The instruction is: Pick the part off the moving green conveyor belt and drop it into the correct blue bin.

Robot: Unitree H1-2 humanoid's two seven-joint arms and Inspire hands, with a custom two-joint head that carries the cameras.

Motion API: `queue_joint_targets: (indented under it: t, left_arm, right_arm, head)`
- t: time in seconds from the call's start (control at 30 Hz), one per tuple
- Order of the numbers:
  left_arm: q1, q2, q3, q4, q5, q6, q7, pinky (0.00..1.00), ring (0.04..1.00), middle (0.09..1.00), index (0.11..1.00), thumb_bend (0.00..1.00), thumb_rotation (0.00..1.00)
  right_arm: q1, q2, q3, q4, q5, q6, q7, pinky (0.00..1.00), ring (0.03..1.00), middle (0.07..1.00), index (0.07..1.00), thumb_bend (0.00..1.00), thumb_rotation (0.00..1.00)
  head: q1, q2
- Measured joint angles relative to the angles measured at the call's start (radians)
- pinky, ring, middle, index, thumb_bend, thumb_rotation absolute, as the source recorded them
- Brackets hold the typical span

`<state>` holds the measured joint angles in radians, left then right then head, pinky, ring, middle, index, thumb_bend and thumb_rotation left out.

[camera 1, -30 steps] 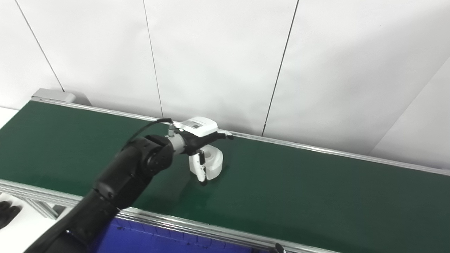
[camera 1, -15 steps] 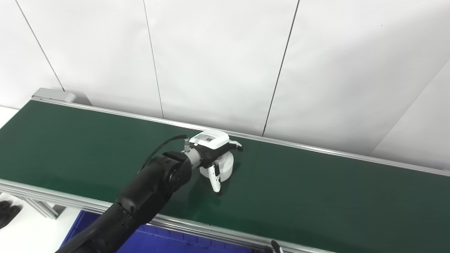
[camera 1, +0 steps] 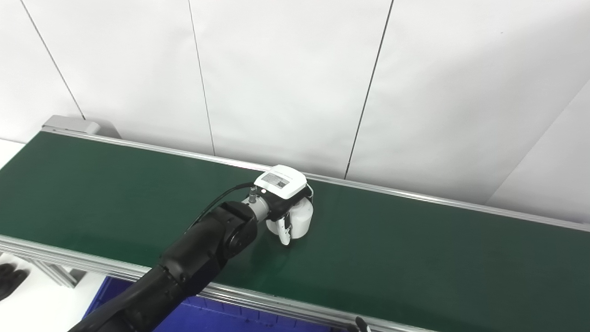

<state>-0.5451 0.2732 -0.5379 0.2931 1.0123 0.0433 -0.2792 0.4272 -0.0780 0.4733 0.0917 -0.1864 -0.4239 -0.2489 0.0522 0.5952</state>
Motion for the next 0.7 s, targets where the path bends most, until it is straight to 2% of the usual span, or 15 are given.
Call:
queue_joint_targets:
  t: [0.23,0.47,0.5,0.57,0.7]
  left_arm:
    - [-0.009,0.002,-0.002,-0.039,0.002,0.003,-0.028,0.28,0.396,0.514,0.503,0.50,0.00]
    - [-0.009,0.008,0.012,-0.136,-0.009,0.004,-0.091,0.30,0.392,0.501,0.514,0.50,0.00]
    - [-0.007,0.009,0.017,-0.166,-0.016,0.007,-0.109,0.32,0.397,0.506,0.511,0.50,0.00]
    - [0.000,0.011,0.024,-0.229,-0.027,0.010,-0.144,0.35,0.408,0.520,0.500,0.50,0.00]
    - [0.063,0.030,0.058,-0.439,-0.072,0.005,-0.176,0.38,0.414,0.522,0.500,0.50,0.00]
  right_arm:
    - [0.000,0.001,0.000,-0.001,-0.001,0.000,0.000,0.81,0.880,0.927,0.974,0.94,1.00]
    - [0.000,0.004,-0.002,-0.003,-0.016,0.000,0.001,0.81,0.876,0.927,0.972,0.95,1.00]
    - [0.001,0.005,-0.003,-0.007,-0.018,0.000,0.001,0.81,0.875,0.927,0.972,0.95,1.00]
    - [0.005,0.008,-0.007,-0.021,-0.019,0.000,0.002,0.82,0.877,0.930,0.974,0.94,1.00]
    - [0.013,0.019,-0.014,-0.043,-0.019,0.000,0.008,0.83,0.883,0.936,0.983,0.92,1.00]
  head:
    - [0.000,0.005]
    - [0.003,0.023]
    - [0.003,0.023]
    - [0.011,0.052]
    - [0.021,0.081]
